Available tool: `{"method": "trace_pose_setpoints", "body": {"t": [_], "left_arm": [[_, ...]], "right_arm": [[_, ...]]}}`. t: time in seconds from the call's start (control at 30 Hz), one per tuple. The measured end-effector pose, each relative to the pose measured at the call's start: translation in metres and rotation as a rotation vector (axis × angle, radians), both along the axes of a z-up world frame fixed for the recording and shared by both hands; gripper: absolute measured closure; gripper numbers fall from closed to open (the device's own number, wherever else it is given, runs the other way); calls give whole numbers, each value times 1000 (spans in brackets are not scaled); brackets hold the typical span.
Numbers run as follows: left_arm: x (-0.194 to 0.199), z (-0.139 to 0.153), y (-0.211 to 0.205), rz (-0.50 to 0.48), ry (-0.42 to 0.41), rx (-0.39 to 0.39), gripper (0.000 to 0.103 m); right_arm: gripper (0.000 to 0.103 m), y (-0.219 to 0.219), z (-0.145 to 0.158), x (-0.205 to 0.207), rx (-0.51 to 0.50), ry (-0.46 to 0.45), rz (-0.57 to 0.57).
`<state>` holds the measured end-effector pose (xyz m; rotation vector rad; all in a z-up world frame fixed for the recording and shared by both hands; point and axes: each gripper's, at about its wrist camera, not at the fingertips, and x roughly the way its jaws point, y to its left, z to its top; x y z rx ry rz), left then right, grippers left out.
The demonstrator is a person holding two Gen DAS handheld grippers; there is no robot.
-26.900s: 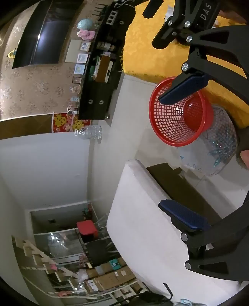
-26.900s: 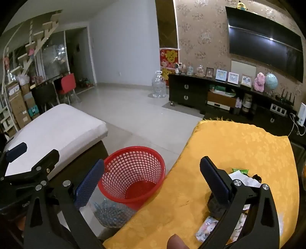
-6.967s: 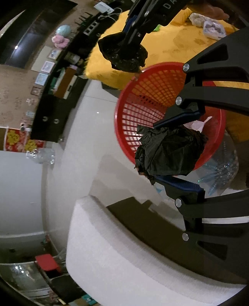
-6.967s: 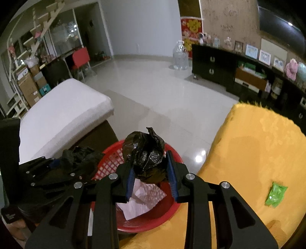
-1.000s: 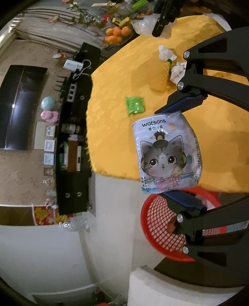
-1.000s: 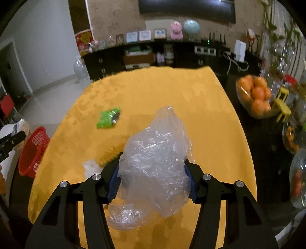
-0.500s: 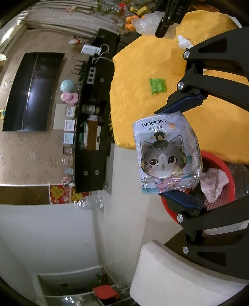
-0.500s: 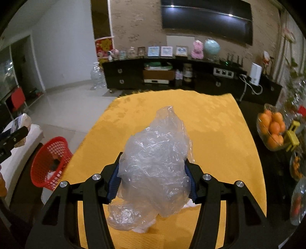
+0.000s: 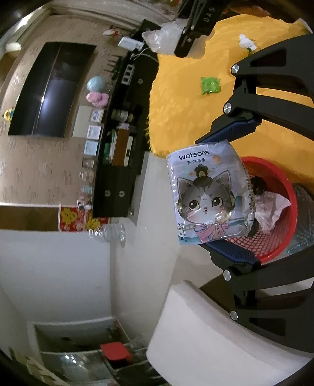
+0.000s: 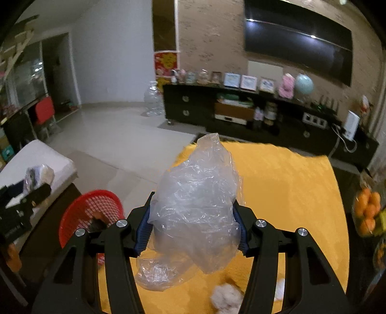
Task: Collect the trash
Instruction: 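Carry the snack bag and plastic bag over the red wastebasket with both tools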
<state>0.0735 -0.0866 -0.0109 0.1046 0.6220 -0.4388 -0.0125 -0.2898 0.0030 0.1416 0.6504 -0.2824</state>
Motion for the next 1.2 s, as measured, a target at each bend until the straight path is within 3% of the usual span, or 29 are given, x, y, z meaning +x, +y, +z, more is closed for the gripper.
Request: {"method": "trace_pose_setpoints", "body": {"t": [0.47, 0.97, 1.2], "left_arm": [[21, -8, 36, 123, 31, 15, 33], [41, -36, 65, 195, 103, 71, 33], [47, -63, 65, 195, 160, 115, 33]], "right_arm": [[49, 52, 9, 65, 23, -24, 209], [49, 86, -18, 103, 107, 30, 322], [49, 103, -38, 115, 129, 85, 356]]}}
